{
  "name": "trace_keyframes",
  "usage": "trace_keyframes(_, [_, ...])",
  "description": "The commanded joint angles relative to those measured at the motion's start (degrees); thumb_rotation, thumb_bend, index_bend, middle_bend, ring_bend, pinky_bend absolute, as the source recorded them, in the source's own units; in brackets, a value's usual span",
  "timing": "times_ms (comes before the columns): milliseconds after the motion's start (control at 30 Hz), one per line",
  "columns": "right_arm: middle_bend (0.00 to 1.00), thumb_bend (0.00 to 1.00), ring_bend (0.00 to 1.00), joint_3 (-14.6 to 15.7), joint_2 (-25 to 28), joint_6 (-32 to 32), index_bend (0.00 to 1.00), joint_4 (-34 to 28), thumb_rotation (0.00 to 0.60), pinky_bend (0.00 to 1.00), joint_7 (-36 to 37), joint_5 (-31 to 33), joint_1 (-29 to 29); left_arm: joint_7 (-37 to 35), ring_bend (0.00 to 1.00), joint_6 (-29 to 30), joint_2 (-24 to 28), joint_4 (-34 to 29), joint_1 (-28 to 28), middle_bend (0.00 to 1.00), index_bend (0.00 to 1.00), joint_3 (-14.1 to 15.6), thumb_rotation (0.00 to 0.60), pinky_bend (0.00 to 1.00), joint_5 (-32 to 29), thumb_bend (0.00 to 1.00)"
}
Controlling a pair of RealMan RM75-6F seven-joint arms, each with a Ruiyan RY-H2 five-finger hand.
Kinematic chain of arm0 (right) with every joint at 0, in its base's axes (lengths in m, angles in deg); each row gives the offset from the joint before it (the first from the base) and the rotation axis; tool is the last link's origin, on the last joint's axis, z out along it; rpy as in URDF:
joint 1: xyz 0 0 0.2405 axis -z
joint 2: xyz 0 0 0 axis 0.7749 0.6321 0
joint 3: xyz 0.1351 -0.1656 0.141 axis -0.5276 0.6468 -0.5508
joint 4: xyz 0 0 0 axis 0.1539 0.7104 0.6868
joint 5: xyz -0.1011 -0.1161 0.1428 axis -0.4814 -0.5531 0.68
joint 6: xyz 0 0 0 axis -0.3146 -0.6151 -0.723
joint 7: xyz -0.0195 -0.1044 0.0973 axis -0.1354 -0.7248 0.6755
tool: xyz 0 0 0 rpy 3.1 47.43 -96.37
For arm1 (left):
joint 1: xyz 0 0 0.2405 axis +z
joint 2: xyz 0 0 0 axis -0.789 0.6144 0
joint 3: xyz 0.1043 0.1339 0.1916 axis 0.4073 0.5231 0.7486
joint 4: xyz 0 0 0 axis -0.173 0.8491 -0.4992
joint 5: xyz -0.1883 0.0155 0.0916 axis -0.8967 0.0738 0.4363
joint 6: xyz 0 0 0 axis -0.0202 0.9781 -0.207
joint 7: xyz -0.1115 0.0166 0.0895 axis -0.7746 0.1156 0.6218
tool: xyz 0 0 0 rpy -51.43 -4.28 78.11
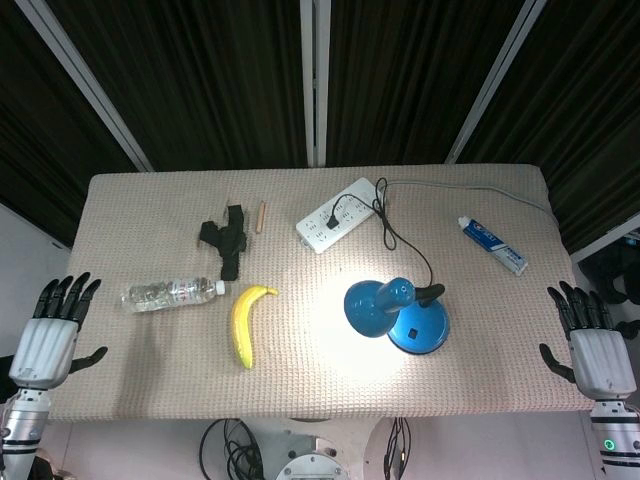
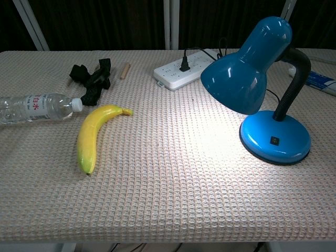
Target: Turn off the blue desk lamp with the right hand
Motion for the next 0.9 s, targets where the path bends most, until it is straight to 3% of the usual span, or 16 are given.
trace_keyframes(33, [0.0,0.24,0.0,0.09,-0.09,0.09,0.0,0.05,0.6,0.0,-0.1,-0.1,-0.04,-0.16,0.0,0.17,-0.14,0.15,0.13,0.0,0.02,0.0,0.6,0.0,-0.12,0.06])
trace_keyframes(767, [0.0,0.26,0.0,2.12,-0.38,0.87,0.0,-0.91,0.6,0.01,-1.62,-3.9,-0.56,-1.04,0.0,0.65,-0.35,0.39,0.68,0.0,0.02,0.23,0.6,0.0,-0.34,0.06])
trace_keyframes(833, [0.01,0.26,0.07,2.4,-0.4,1.24,0.0,-1.19,0.6,0.14,-1.83,-4.45,-0.82,-1.18,0.0,0.5,-0.47,0.51,0.67,0.0,0.02,0.29,0.6,0.0,-0.38,0.06])
trace_keyframes(900, [0.15,0.23,0.36,2.97,-0.11,2.11,0.0,-1.84,0.6,0.47,-2.13,-5.2,-1.23,-1.09,0.0,0.28,-0.48,0.51,0.59,0.0,0.02,0.4,0.6,0.0,-0.29,0.06])
